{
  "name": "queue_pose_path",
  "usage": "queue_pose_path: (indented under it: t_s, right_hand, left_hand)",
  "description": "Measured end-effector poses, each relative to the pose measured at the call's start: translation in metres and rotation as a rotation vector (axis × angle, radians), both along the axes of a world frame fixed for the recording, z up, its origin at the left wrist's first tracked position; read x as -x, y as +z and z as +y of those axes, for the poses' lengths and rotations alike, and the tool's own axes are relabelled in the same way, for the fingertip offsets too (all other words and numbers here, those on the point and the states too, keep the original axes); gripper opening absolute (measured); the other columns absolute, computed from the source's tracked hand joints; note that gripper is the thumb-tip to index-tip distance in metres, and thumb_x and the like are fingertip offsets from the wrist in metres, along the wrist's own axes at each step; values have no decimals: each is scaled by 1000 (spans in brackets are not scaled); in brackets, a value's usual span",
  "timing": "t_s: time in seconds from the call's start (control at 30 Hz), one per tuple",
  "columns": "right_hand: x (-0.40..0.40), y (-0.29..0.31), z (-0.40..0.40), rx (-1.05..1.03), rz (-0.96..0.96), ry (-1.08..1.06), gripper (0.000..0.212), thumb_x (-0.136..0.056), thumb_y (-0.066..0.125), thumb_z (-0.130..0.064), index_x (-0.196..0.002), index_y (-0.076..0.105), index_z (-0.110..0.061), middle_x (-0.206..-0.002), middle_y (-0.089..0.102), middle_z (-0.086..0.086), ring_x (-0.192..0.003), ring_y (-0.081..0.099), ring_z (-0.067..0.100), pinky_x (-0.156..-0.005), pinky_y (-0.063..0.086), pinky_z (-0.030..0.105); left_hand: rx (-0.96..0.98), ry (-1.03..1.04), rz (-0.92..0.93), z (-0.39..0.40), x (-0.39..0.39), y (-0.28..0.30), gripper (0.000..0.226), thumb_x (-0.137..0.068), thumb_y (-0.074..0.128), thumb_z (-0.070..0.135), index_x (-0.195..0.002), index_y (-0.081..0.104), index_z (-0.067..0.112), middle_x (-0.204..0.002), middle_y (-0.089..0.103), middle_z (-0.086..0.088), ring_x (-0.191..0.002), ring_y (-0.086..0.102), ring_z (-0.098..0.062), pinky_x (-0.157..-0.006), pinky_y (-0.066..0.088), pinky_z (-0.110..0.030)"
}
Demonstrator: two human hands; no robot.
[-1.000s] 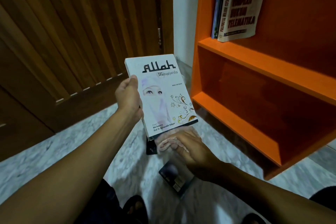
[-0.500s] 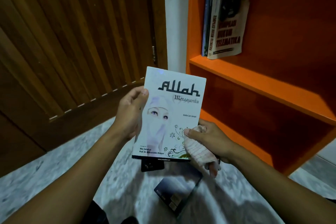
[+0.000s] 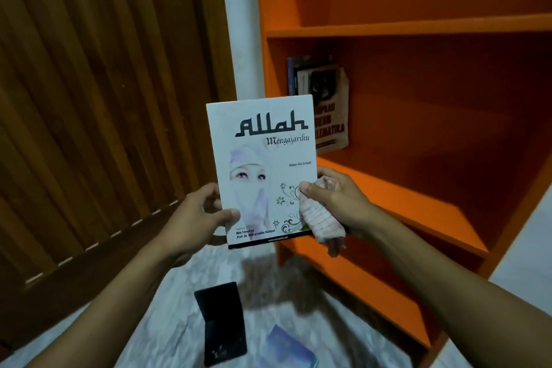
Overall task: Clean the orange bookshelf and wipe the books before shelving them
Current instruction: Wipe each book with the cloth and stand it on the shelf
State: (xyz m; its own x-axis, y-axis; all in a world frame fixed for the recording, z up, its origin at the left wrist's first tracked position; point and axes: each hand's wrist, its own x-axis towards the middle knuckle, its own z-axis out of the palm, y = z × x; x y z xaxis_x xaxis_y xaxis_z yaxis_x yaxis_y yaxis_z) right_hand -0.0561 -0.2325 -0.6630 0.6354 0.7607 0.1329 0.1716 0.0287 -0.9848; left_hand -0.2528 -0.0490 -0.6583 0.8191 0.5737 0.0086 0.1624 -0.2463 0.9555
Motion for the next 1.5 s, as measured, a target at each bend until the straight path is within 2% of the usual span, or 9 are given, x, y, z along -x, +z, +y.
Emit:
queue_pose_path:
  t_s: [0.13,0.23,0.33,0.47,0.67,0.9,1.17,1.3,1.5]
  right_hand:
    - [-27,38,9,-70,-218,-321,37,-89,71,-24,-123,57,-28,-103,70,-2,-88,71,30,-78,59,53]
    - [-41,50,4,-125,-283,-494,41,-90,68,-29,-126,49,-34,-93,65,-5,-76,69,24,-69,58,51]
    - [-53,47,-1,-115,-290,-506,35,-91,68,-30,-120,49,-35,-94,65,-9,-76,69,21,-69,58,49]
    - [-71,34,-6,-111,-281,-541,32,-89,67,-35,-116,50,-38,-106,64,-13,-86,67,12,-76,58,49]
    - [-95,16,-20,-123,-268,-560,24,-88,68,-40,-105,52,-46,-102,67,-7,-86,68,18,-74,58,46]
    - [-106,4,-32,-131,-214,-534,21,-89,69,-37,-101,54,-45,-93,68,0,-80,70,23,-68,57,55]
    - [-109,3,-24,-121,-226,-529,21,-86,69,-41,-100,55,-43,-89,68,3,-75,68,33,-62,55,56]
    - [-103,4,-22,-130,-217,-516,28,-76,67,-52,-100,55,-44,-91,69,3,-81,69,31,-67,57,56]
    - [-83,0,-20,-136,-228,-479,21,-85,71,-35,-100,57,-38,-89,70,4,-79,68,28,-72,57,52]
  left_hand:
    - [-39,30,-134,2,-53,10,16,-95,62,6,-109,57,8,-79,63,8,-71,69,-8,-60,59,-29]
    - [-75,53,-154,1,-104,14,9,-97,60,7,-101,51,6,-83,54,-10,-60,60,-14,-51,48,-24]
    - [-139,61,-152,1,-157,11,16,-93,65,11,-88,50,16,-84,45,-23,-68,48,-25,-56,44,-33]
    - [-164,120,-147,-15,-216,10,25,-92,64,5,-82,44,16,-67,43,-1,-55,38,-13,-42,33,-15]
    - [-90,239,-129,-23,-295,-7,38,-89,63,2,-77,31,21,-79,44,-14,-63,35,-21,-52,30,-33]
    - [-193,412,-68,-11,-330,-15,32,-92,54,1,-81,30,19,-89,38,-9,-57,26,-16,-45,21,-26]
    - [-260,481,-31,-14,-340,-14,25,-95,55,11,-116,44,3,-123,48,-21,-108,53,-40,-93,49,-51]
    - [-245,405,81,-6,-334,-12,53,-91,64,16,-133,36,2,-133,45,-23,-119,50,-43,-98,47,-47]
    - [-405,269,-14,0,-273,-40,36,-95,60,21,-125,45,8,-127,50,-18,-112,55,-34,-86,46,-41]
